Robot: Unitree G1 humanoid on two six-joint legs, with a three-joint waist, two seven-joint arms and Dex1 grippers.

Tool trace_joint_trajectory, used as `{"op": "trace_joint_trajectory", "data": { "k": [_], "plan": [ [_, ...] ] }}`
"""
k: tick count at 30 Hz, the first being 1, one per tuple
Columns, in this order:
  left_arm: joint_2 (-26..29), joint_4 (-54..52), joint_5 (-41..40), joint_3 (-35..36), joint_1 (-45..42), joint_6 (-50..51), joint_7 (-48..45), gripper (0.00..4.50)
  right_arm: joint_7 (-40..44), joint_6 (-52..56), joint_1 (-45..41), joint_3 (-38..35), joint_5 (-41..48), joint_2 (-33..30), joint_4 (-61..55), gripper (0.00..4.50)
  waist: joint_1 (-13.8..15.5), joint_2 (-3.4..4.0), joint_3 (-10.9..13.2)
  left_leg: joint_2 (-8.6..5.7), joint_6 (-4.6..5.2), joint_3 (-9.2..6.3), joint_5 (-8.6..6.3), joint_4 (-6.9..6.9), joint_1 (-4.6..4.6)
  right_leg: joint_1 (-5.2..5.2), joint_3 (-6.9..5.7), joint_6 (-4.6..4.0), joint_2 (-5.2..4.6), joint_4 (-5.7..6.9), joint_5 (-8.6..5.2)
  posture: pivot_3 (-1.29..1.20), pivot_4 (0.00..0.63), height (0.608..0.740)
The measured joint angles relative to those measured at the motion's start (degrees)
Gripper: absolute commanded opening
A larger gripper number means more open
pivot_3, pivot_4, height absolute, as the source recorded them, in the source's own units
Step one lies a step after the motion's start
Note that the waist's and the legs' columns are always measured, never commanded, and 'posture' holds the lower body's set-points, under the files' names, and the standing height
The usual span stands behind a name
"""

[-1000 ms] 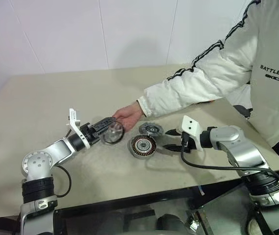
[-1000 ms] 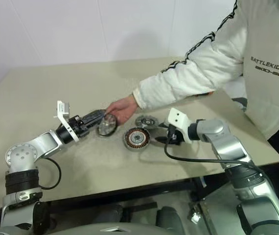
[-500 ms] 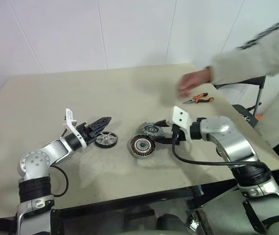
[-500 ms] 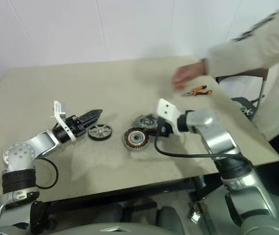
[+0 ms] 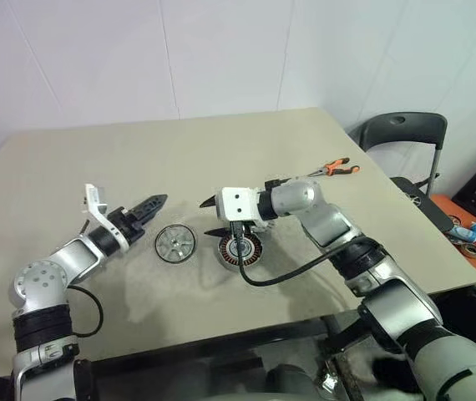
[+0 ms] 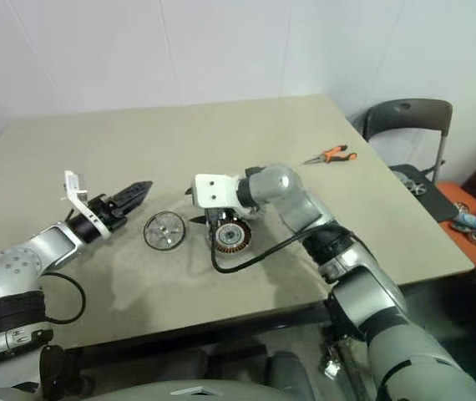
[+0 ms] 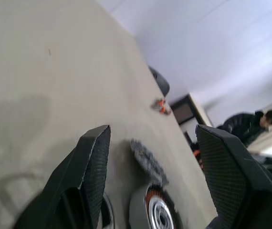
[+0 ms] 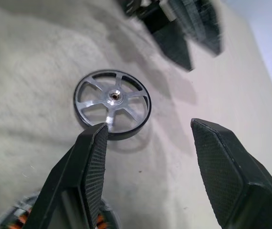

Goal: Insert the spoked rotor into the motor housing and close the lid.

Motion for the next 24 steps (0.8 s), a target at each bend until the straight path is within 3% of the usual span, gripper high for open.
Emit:
{"op": "trace_joint_trajectory", "data": {
  "k": [4,9,15,19,24],
  "plan": [
    [0.0,-2.8,0.4,-0.3,3.0,0.0,0.5,3.02,0.2,-7.4,-1.0,2.9,-3.3,3.3,7.7,2.90,-0.3,0.01,0.0,0.01,-0.08,0.00,0.05,-0.07,0.01,-0.02,0.02,0.05,0.02,0.10,0.03,0.00,0.000,0.740],
    [4.9,-10.4,6.0,-6.3,12.6,-0.6,-4.0,3.02,0.8,-8.1,-1.2,1.8,-2.9,5.0,9.3,2.90,-1.1,0.05,0.0,0.01,-0.14,0.00,0.08,-0.16,0.03,-0.08,0.06,0.00,0.02,0.12,0.00,0.00,0.000,0.740],
    [9.9,-14.4,-0.6,-0.2,17.6,2.4,-9.3,3.02,0.8,-5.6,-0.3,-1.5,-2.2,2.6,7.1,2.90,-1.3,0.11,0.1,0.05,-0.15,-0.01,0.07,-0.27,0.41,-0.01,0.06,-0.15,0.01,0.10,-0.08,0.00,0.000,0.740],
    [8.8,-11.9,-2.5,2.9,19.5,2.9,-8.0,3.02,0.8,-3.5,3.4,-2.0,-2.2,1.1,3.8,2.90,-1.3,0.12,0.1,0.05,-0.15,-0.01,0.07,-0.33,0.53,0.04,0.07,-0.15,0.02,0.08,-0.08,0.00,0.000,0.740],
    [3.2,-9.4,-3.1,2.9,20.9,3.3,-4.5,3.02,0.7,-0.8,5.3,-2.4,-2.2,0.2,0.5,2.90,-1.2,0.09,0.0,0.05,-0.15,-0.01,0.07,-0.32,0.52,0.04,0.10,-0.14,0.00,0.07,-0.07,0.00,0.000,0.740]
  ]
}}
